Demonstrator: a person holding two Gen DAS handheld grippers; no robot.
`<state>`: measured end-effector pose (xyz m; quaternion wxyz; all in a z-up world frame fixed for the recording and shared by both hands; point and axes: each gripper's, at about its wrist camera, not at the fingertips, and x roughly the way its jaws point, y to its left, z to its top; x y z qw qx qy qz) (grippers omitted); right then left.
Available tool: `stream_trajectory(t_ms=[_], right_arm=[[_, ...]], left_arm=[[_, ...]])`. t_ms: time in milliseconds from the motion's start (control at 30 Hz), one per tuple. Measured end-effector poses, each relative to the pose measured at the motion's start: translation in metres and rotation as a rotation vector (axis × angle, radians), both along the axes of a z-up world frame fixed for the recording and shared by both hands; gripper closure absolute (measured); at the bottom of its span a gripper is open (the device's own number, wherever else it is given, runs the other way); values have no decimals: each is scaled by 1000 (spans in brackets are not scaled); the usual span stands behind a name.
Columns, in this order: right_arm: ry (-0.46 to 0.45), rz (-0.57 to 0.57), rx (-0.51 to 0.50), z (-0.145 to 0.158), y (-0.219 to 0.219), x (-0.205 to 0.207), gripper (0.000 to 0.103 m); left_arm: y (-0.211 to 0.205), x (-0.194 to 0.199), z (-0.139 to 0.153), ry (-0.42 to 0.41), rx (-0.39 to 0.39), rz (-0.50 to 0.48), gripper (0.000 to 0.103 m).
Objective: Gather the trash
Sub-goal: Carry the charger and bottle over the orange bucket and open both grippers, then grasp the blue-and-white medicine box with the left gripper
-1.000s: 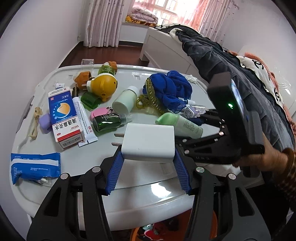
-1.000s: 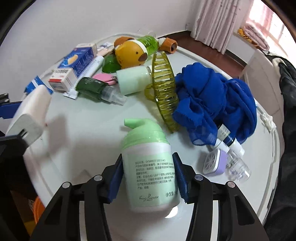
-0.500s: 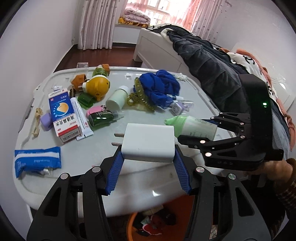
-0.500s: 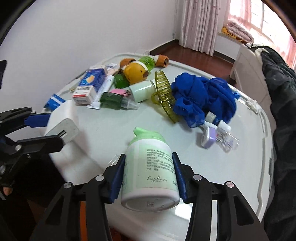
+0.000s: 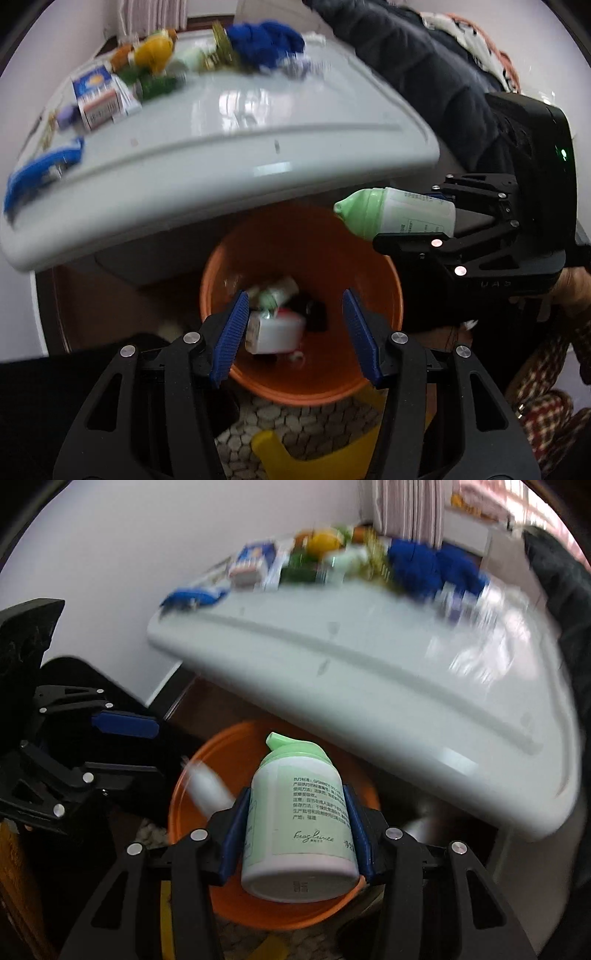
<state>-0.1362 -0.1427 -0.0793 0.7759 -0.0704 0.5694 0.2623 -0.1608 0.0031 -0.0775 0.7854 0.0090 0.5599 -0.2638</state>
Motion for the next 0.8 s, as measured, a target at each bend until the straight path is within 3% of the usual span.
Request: stream_trajectory(t_ms=[67, 100, 133, 300, 400, 567, 667, 800], right_arm=[[22, 5, -20, -8, 2, -1, 50], [48, 5, -25, -13, 2, -2, 36], [47, -8, -37, -14, 0, -2, 32], [-24, -127, 7, 3, -25, 11, 31], [-157, -152, 12, 34, -31, 18, 26], [-393, -146, 56, 110, -24, 48, 18], [-497, -179, 103, 143, -21, 77, 12], [-563, -231, 174, 148, -26, 96, 11]], left_arm=[[-3, -3, -7, 36, -14, -5, 47], [-5, -4, -8, 53, -21, -7, 39], [-6, -4, -10, 63, -19, -2, 32], [7, -1, -6, 62, -41, 64, 31], [23, 13, 6, 21, -58, 137, 31], [55, 71, 45, -109, -37, 317, 28], [66, 117, 60, -186, 26, 443, 22], [74, 171, 52, -217, 110, 577, 22]])
